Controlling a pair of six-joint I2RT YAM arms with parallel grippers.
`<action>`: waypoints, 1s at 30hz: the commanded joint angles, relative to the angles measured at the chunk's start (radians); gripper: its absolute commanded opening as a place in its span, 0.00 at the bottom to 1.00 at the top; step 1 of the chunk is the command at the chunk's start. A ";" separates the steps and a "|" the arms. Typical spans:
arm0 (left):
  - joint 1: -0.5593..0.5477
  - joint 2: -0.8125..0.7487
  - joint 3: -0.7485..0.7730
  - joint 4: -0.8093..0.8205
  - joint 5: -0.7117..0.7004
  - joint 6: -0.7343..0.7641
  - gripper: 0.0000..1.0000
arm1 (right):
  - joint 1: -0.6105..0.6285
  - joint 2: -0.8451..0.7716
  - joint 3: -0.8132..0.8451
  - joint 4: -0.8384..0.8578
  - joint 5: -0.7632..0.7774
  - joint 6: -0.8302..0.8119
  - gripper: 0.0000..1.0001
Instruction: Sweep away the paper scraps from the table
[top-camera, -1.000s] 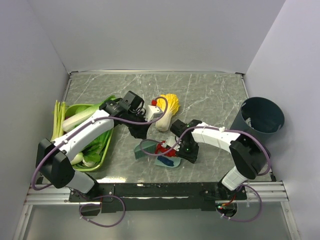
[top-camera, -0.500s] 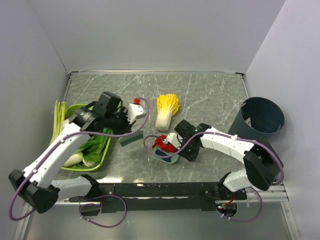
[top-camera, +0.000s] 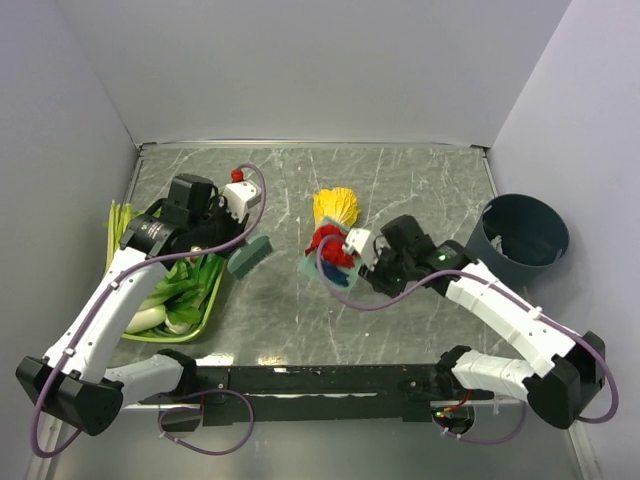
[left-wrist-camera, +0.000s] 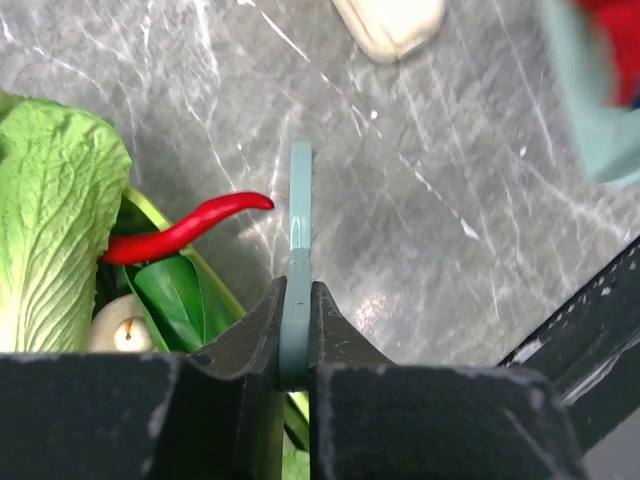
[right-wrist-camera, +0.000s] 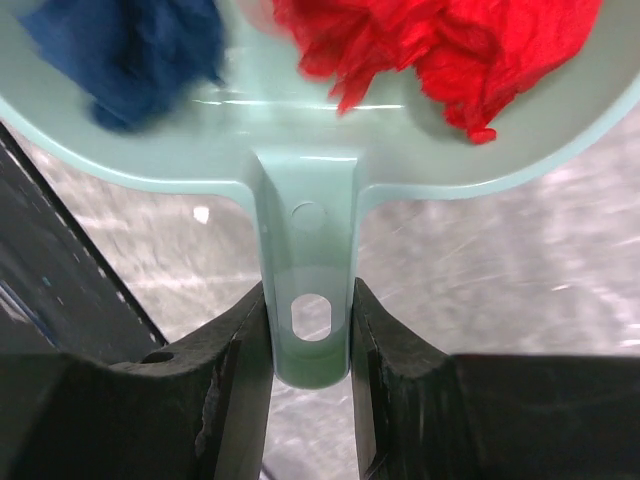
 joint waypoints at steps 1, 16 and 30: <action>0.022 0.012 -0.005 0.093 0.080 -0.076 0.01 | -0.056 -0.028 0.150 0.004 -0.037 0.053 0.00; 0.022 0.137 0.067 0.217 0.236 -0.098 0.01 | -0.225 -0.051 0.389 -0.025 -0.079 0.164 0.00; 0.022 0.132 0.006 0.346 0.273 -0.125 0.01 | -0.399 -0.049 0.656 -0.213 0.072 0.162 0.00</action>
